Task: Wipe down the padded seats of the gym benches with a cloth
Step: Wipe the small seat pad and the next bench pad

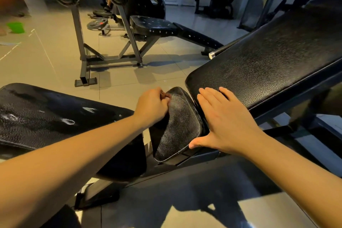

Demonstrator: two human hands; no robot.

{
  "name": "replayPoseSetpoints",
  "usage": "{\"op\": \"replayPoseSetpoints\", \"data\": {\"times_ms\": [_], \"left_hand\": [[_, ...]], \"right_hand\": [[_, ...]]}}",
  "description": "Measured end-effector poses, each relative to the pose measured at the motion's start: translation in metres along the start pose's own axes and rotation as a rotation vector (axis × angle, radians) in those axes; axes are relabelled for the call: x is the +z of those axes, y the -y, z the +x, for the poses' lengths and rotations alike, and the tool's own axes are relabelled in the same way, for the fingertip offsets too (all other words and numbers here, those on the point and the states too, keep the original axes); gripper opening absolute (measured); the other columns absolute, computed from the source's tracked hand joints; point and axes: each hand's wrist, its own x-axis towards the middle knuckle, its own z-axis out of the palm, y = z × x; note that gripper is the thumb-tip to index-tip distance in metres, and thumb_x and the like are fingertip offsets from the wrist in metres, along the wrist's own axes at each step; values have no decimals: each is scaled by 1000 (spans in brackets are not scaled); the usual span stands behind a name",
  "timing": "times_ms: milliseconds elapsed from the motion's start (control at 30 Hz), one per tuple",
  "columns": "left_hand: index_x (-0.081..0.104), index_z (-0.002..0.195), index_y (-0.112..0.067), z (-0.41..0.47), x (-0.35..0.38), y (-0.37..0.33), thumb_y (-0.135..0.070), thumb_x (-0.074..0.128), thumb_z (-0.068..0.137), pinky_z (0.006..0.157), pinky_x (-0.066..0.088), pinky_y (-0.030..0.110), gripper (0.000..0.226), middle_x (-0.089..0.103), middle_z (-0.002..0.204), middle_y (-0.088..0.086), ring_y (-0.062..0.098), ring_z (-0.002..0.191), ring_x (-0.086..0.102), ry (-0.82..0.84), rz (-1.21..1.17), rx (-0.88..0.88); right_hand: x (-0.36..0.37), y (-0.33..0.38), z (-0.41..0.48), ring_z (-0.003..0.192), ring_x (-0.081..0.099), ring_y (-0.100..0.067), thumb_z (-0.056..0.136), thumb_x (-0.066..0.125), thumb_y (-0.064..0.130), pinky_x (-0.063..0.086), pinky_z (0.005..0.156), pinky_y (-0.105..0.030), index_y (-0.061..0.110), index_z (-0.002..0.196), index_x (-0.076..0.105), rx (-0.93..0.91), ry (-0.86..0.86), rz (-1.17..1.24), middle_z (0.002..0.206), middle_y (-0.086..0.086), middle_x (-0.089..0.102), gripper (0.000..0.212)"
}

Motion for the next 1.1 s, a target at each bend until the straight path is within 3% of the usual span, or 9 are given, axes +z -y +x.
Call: {"op": "replayPoseSetpoints", "data": {"times_ms": [167,267,333,400,600,767,833,967,1100], "left_hand": [[61,102,-16,-48,-5,-21,-24,63,94,80,48,36,12,63,96,-3,19,90,59,137,-115,511],[56,100,-12,-27,2,2,-21,59,98,79,44,36,10,68,106,2,23,99,60,70,-106,306],[54,96,-14,-16,5,11,-24,58,100,71,34,32,12,66,97,3,28,96,59,-34,-53,48],[51,94,-16,-25,6,7,-23,59,100,69,29,31,12,56,83,-7,23,87,55,-48,-21,9],[59,102,-15,-68,-14,-13,-19,66,93,78,40,24,12,59,99,-3,13,90,52,153,29,699],[57,99,-14,-24,-7,21,-22,64,96,73,36,34,11,64,99,5,32,98,60,46,121,190],[61,101,-16,-35,-9,12,-23,66,94,79,44,36,11,67,103,3,27,100,62,81,95,228],[63,106,-20,-87,-20,-22,-22,67,94,82,46,22,13,65,101,-7,9,94,59,251,-68,617],[61,100,-15,-53,-14,2,-24,65,96,78,43,32,10,69,101,1,24,98,63,130,36,339]], "right_hand": [[1,0,0,142,44,-35,62,27,100,34,118,-53,-5,143,47,17,-7,-8,151,-22,48,135],[1,0,-1,143,43,-37,60,23,102,34,119,-52,-7,143,47,49,-9,-31,151,-24,47,139],[1,1,-3,144,42,-37,61,22,103,33,120,-52,-7,144,46,52,0,-38,152,-24,46,140],[1,1,-4,145,41,-37,62,21,103,32,120,-52,-7,145,46,49,-1,-48,153,-23,44,140],[4,-2,-5,146,40,-34,71,23,99,31,120,-54,-2,145,49,-2,-19,-67,154,-19,46,128],[6,-3,-4,145,41,-32,73,23,99,31,119,-54,2,143,53,-22,-29,-67,153,-15,48,124],[6,-3,-4,145,40,-32,73,23,99,30,120,-54,2,144,53,-23,-25,-70,154,-14,48,124],[8,-3,-3,144,42,-32,73,26,98,31,119,-54,2,142,54,-25,-51,-60,152,-15,50,122],[8,-3,-3,143,44,-32,70,28,98,33,118,-55,1,140,57,-25,-67,-48,150,-15,52,123]]}}
